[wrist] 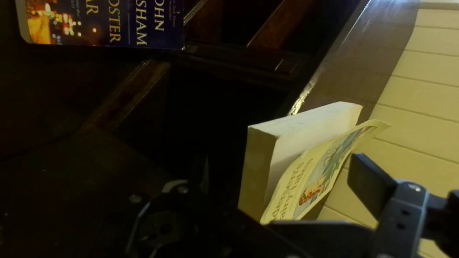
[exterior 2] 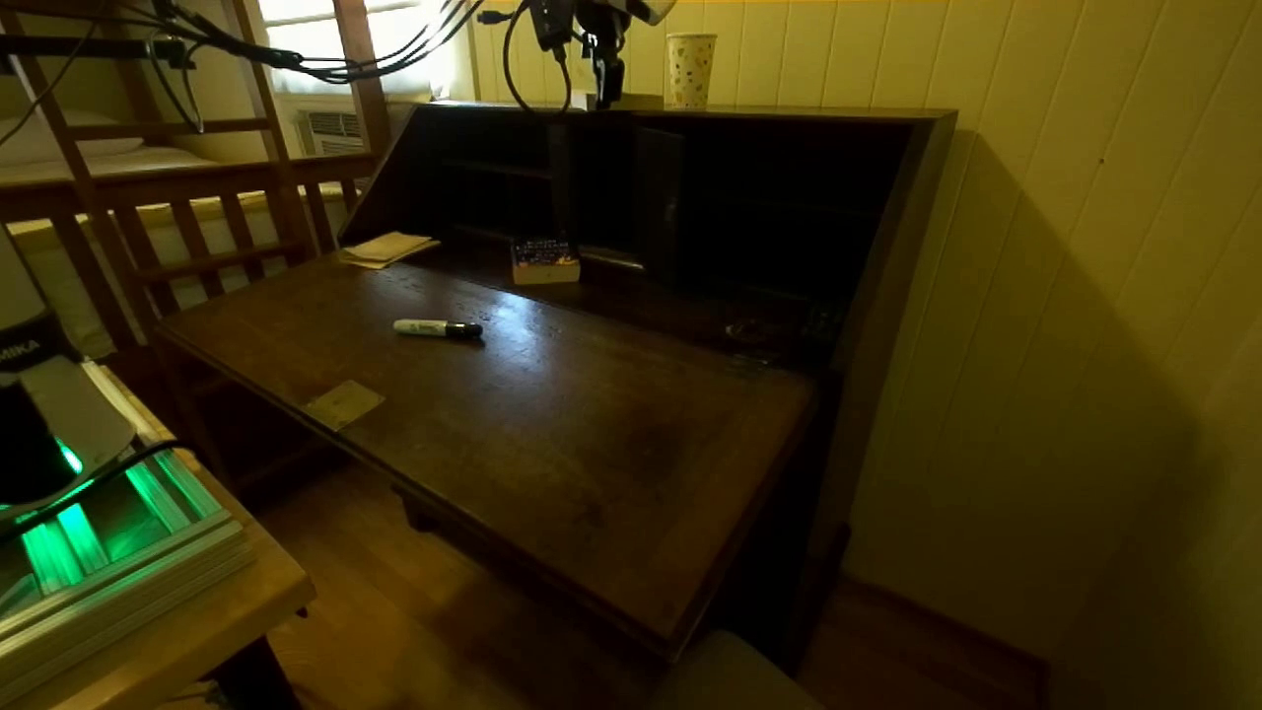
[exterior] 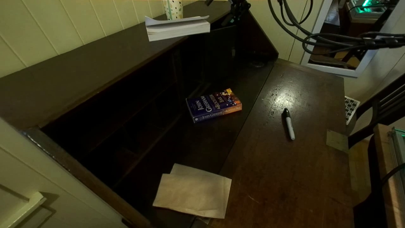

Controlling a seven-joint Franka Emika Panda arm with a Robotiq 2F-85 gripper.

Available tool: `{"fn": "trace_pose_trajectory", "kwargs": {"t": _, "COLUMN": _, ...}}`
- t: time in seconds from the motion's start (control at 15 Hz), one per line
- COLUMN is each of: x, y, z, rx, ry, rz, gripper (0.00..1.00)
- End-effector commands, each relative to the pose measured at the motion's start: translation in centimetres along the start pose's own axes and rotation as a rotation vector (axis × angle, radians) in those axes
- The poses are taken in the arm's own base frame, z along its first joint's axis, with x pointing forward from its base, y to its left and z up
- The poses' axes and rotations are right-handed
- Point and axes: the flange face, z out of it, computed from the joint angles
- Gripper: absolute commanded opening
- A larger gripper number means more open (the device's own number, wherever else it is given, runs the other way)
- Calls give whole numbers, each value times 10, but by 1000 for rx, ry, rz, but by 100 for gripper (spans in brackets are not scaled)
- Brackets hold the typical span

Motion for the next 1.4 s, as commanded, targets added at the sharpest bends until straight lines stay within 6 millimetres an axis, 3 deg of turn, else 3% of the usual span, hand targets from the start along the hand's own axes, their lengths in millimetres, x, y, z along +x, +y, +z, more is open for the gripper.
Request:
{"fn": "trace_pose_trajectory", "kwargs": {"t": 0.0, "x": 2, "y": 10, "z": -2, "rx": 84, "ry": 1, "rz": -11, "gripper": 100}}
{"fn": "trace_pose_trajectory", "kwargs": {"t": 1.33, "x": 28, "y": 33, "z": 48, "rx": 363, "ry": -30, "rz": 111, "gripper": 100}}
